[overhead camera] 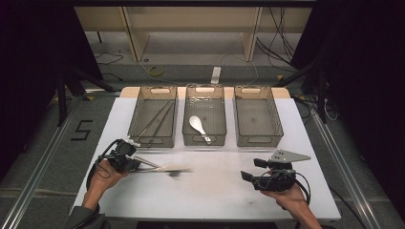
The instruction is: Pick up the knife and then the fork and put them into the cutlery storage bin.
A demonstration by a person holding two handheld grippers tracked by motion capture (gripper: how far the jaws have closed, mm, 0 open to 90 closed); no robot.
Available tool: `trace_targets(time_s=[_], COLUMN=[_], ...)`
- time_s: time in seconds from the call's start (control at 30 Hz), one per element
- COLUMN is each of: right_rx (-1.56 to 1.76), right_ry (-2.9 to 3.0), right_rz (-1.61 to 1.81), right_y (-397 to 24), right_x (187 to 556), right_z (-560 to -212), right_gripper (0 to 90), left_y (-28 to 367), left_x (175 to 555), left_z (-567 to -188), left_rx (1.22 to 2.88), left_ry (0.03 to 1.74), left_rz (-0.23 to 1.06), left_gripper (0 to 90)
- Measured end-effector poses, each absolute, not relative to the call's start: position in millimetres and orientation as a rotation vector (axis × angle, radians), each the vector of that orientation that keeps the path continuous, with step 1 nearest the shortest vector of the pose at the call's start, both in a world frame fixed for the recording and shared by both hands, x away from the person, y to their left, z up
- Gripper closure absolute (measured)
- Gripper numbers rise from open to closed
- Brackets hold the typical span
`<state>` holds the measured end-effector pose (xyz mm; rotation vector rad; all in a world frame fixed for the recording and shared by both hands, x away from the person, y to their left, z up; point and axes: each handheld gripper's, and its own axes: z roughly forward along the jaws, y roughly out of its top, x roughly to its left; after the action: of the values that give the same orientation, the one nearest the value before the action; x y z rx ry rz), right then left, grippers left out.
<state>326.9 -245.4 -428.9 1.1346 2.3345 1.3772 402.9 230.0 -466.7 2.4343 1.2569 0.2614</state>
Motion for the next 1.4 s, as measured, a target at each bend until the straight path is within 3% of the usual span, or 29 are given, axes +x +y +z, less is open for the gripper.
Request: trace_targets(time_s=[0.43, 0.83, 1.0, 1.23, 1.4], right_rx=[1.135, 1.143, 1.145, 1.146, 1.135], right_ry=[2.339, 2.346, 2.346, 2.350, 2.353], right_rz=[1.370, 1.366, 1.368, 1.365, 1.375], right_y=[-247, -246, -247, -247, -246], right_x=[327, 328, 328, 328, 328], right_z=[-428, -429, -429, -429, -429], right_gripper=[27.7, 27.7, 27.7, 27.7, 27.7], left_y=[208, 197, 195, 181, 183], left_x=[378, 365, 364, 362, 363], left_z=[-464, -462, -452, -457, -458], left_rx=[2.571, 2.592, 2.537, 2.600, 2.590], left_ry=[1.228, 1.238, 1.283, 1.320, 1.333], left_rz=[0.172, 0.040, 0.072, 0.070, 0.062], left_gripper=[88.9, 88.7, 66.9, 39.6, 41.0])
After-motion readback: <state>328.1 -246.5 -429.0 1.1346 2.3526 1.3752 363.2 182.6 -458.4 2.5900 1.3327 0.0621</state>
